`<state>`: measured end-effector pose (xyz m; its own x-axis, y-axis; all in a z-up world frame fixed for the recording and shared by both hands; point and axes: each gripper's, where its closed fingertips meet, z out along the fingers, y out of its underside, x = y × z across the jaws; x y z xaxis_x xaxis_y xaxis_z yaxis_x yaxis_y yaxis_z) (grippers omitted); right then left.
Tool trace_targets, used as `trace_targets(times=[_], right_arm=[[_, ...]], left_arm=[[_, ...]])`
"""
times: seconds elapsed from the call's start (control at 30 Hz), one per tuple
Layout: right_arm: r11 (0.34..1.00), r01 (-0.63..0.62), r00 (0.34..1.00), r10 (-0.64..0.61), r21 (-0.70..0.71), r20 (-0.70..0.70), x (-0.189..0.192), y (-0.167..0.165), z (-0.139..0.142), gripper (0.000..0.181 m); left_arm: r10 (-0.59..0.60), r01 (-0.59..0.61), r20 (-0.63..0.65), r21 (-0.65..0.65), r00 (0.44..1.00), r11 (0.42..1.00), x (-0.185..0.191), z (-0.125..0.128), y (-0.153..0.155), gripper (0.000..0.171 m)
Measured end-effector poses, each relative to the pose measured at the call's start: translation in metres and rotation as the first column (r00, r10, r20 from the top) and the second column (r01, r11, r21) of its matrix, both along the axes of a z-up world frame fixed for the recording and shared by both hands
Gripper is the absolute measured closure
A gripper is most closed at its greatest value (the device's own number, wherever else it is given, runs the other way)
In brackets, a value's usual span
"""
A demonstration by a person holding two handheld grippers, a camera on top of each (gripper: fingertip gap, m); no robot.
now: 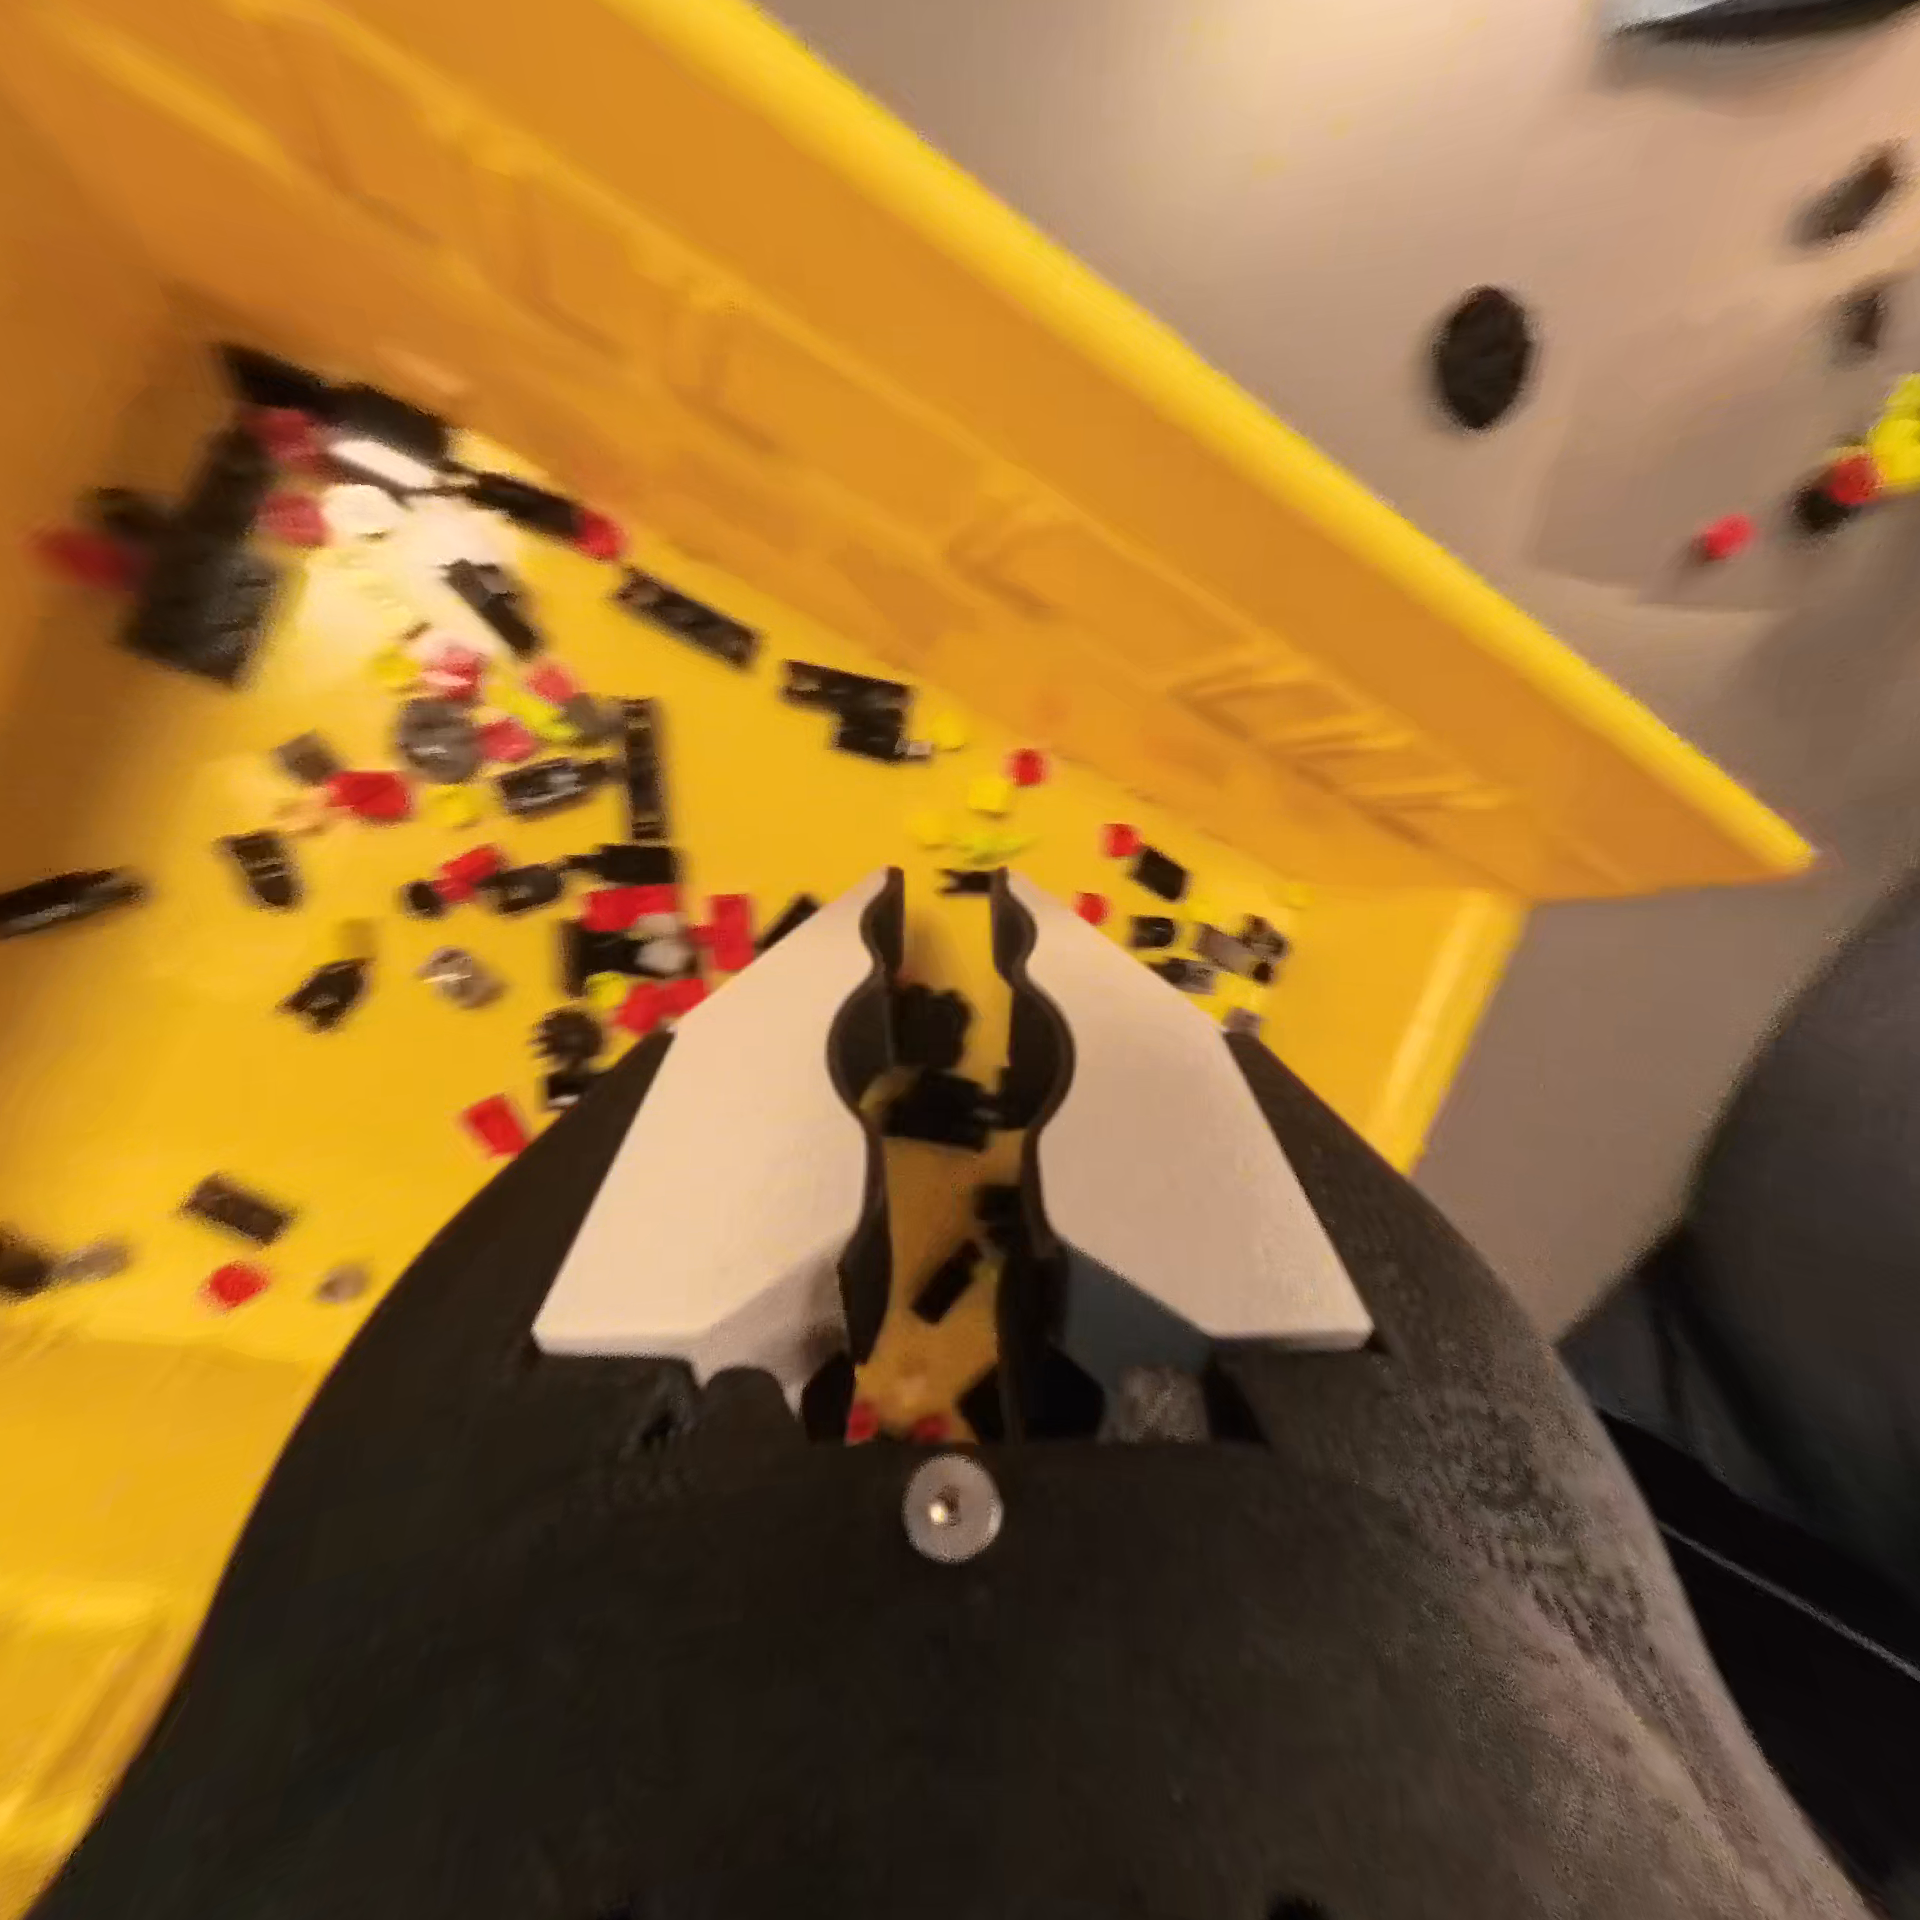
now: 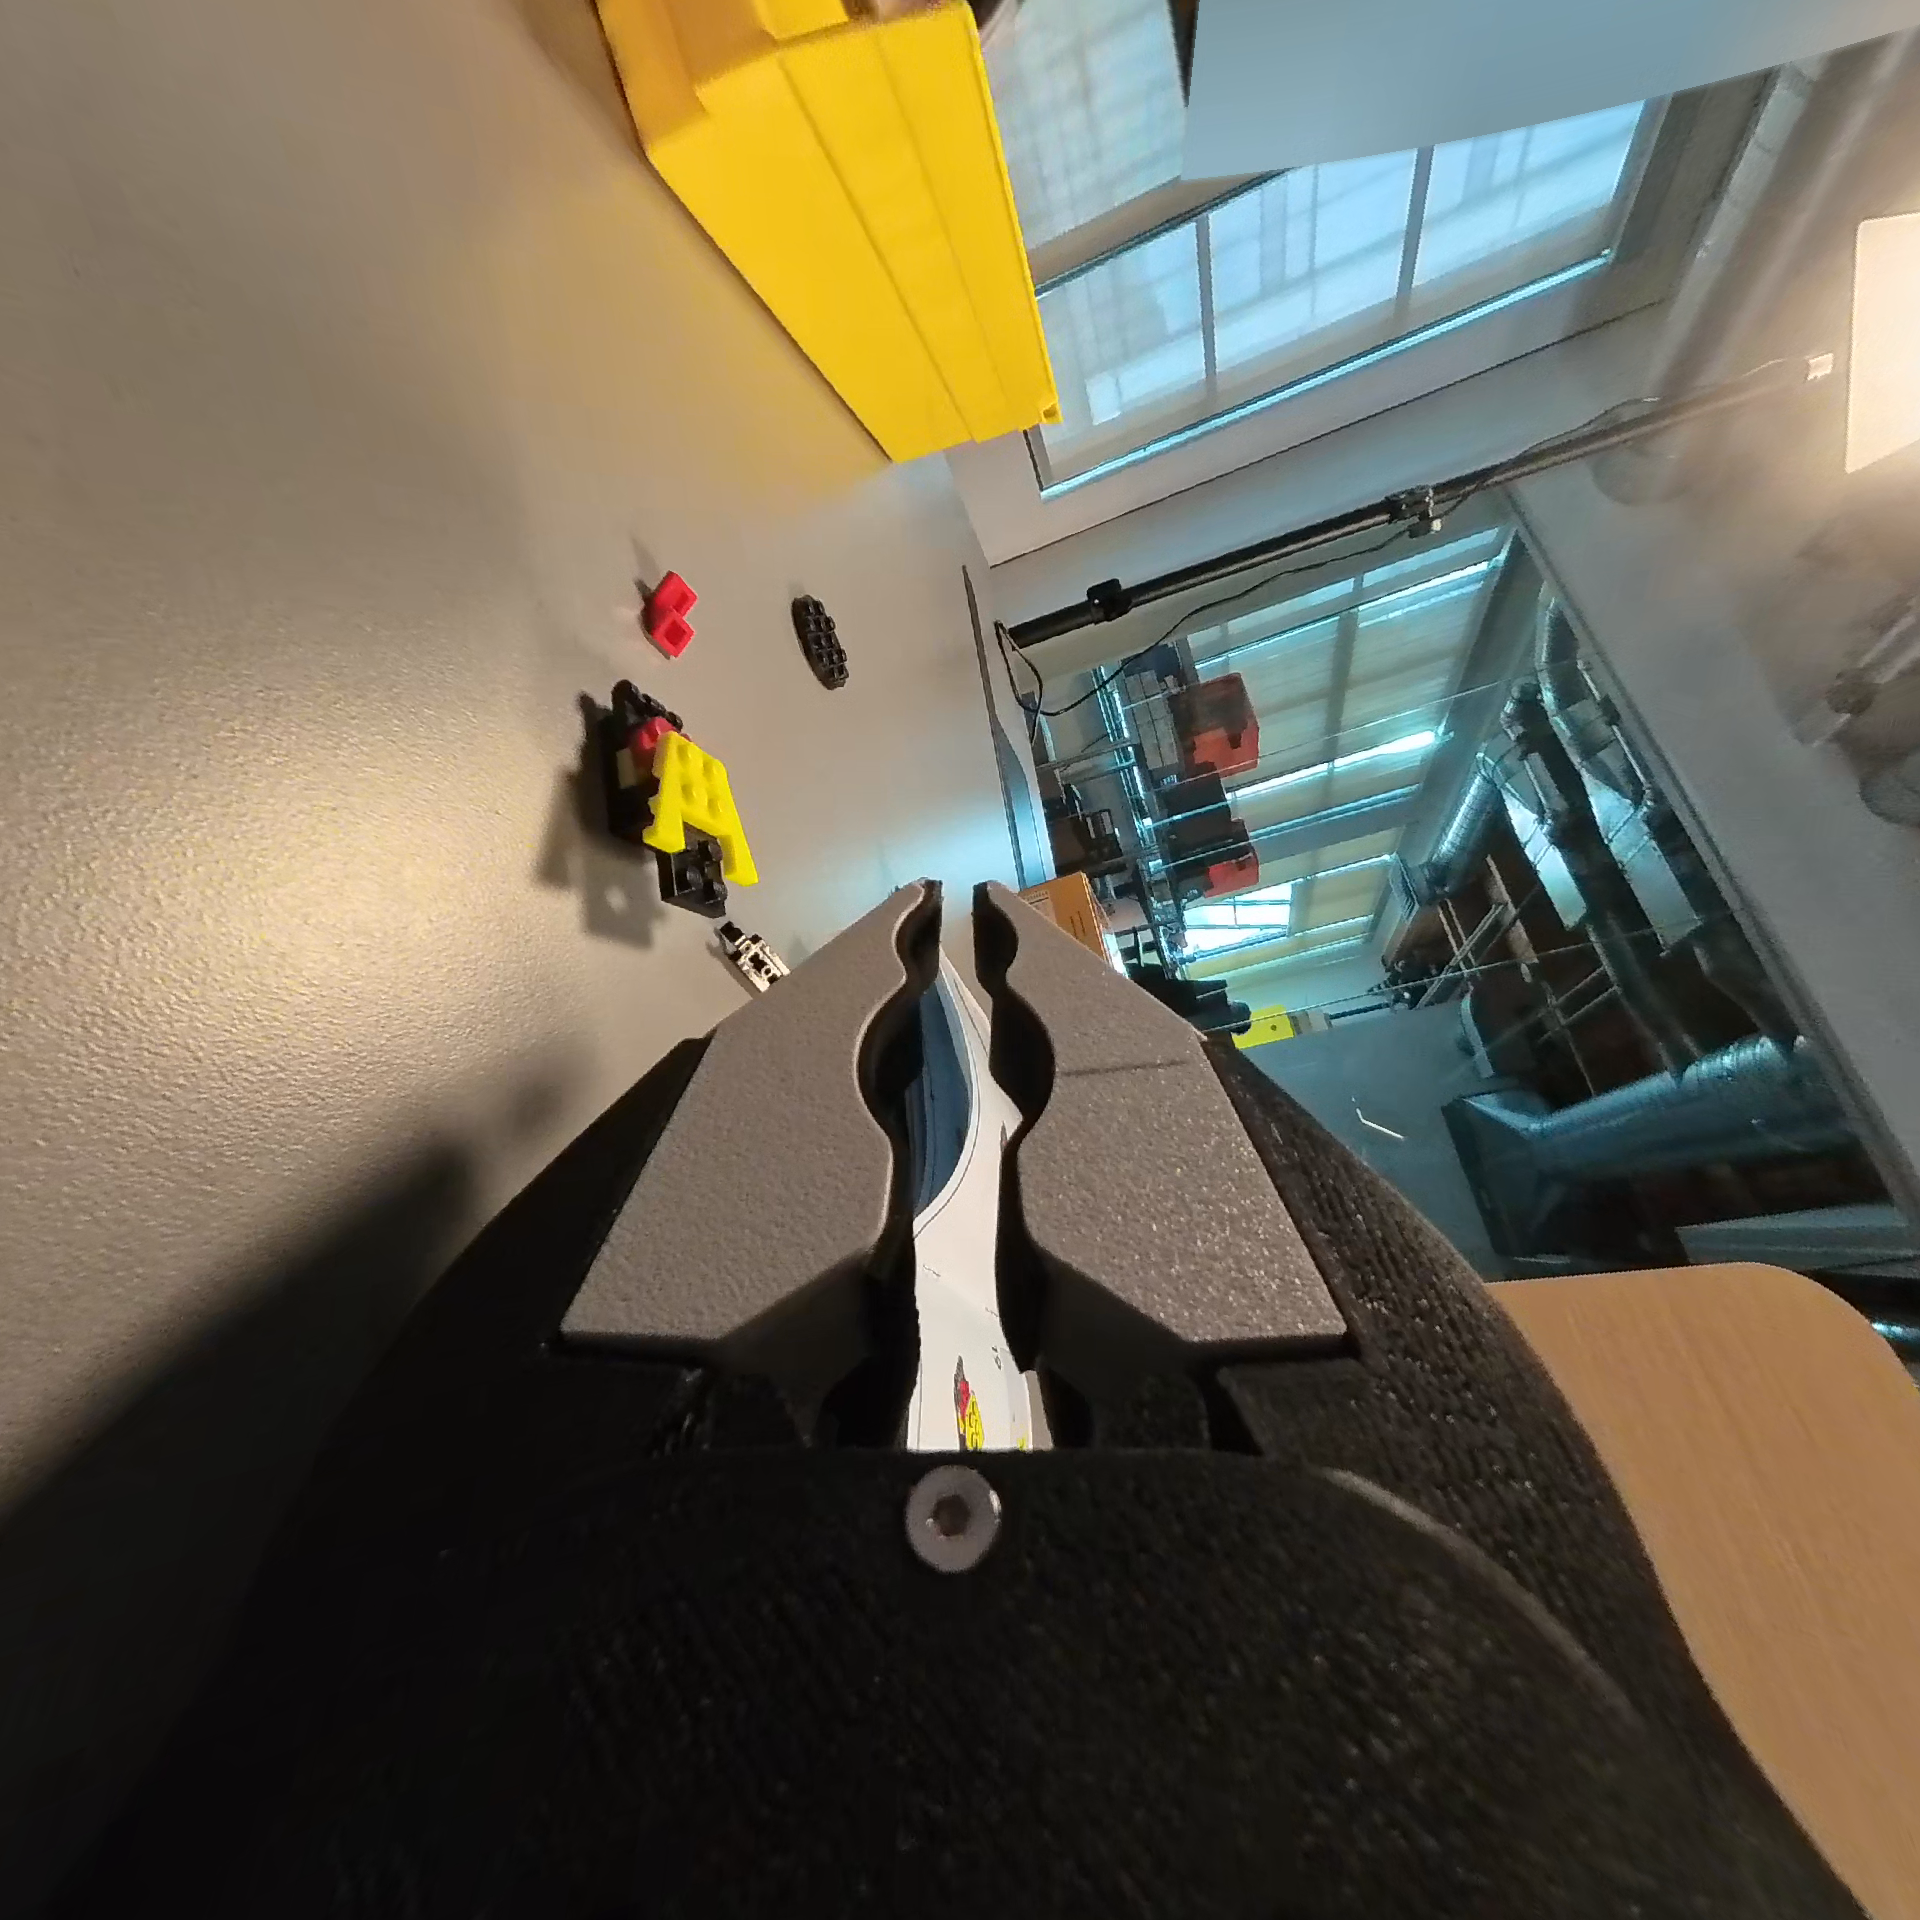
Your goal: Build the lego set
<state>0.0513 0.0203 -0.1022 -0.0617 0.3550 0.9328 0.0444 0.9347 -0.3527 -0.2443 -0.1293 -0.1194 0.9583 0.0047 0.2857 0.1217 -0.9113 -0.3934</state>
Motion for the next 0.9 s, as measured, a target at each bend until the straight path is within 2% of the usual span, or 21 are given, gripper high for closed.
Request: trace_targets(times=[0.07, 0.17, 0.3, 0.47, 0.63, 0.7, 0.77, 0.83, 0.87, 0.9], right_arm=[[1.0, 0.0, 1.0, 0.0, 0.0, 0.001, 0.0, 0.0, 0.0, 0.177], [1.0, 0.001, 1.0, -0.001, 0.0, 0.003, 0.0, 0.0, -0.001, 0.177], [1.0, 0.001, 1.0, -0.001, -0.001, 0.007, 0.001, 0.0, -0.001, 0.177], [1.0, 0.0, 1.0, 0.0, -0.001, 0.011, 0.001, -0.001, -0.002, 0.177], [1.0, -0.001, 1.0, 0.001, 0.0, 0.013, 0.001, -0.001, -0.002, 0.177], [1.0, -0.001, 1.0, 0.001, 0.0, 0.014, 0.001, -0.001, -0.003, 0.177], [1.0, -0.001, 1.0, 0.001, -0.001, 0.017, 0.001, -0.001, -0.003, 0.177], [1.0, 0.0, 1.0, 0.0, -0.001, 0.019, 0.0, -0.001, -0.003, 0.177], [1.0, 0.0, 1.0, 0.0, -0.001, 0.019, 0.0, -0.001, -0.003, 0.177], [1.0, 0.0, 1.0, 0.0, 0.0, 0.018, 0.0, -0.001, -0.003, 0.177]], left_arm=[[-0.05, 0.05, 0.003, -0.009, 0.999, 0.999, 0.014, -0.003, -0.003, 0.156], [-0.095, 0.095, -0.124, -0.005, 0.988, 0.995, 0.017, -0.006, -0.006, 0.161], [-0.192, 0.192, -0.05, -0.002, 0.98, 0.981, 0.046, -0.004, -0.015, 0.162], [-0.363, 0.361, -0.009, -0.084, 0.932, 0.929, 0.073, -0.016, -0.037, 0.16], [-0.411, 0.407, -0.009, -0.12, 0.911, 0.905, 0.079, -0.028, -0.043, 0.161], [-0.438, 0.424, -0.079, -0.149, 0.895, 0.893, 0.071, -0.034, -0.043, 0.171], [-0.45, 0.425, -0.248, -0.152, 0.858, 0.892, 0.054, -0.034, -0.035, 0.171], [-0.444, 0.387, -0.445, -0.218, 0.778, 0.896, 0.025, -0.032, -0.032, 0.171], [-0.428, 0.363, -0.497, -0.228, 0.755, 0.904, 0.014, -0.03, -0.031, 0.171], [-0.391, 0.323, -0.518, -0.219, 0.761, 0.921, 0.007, -0.028, -0.029, 0.171]])
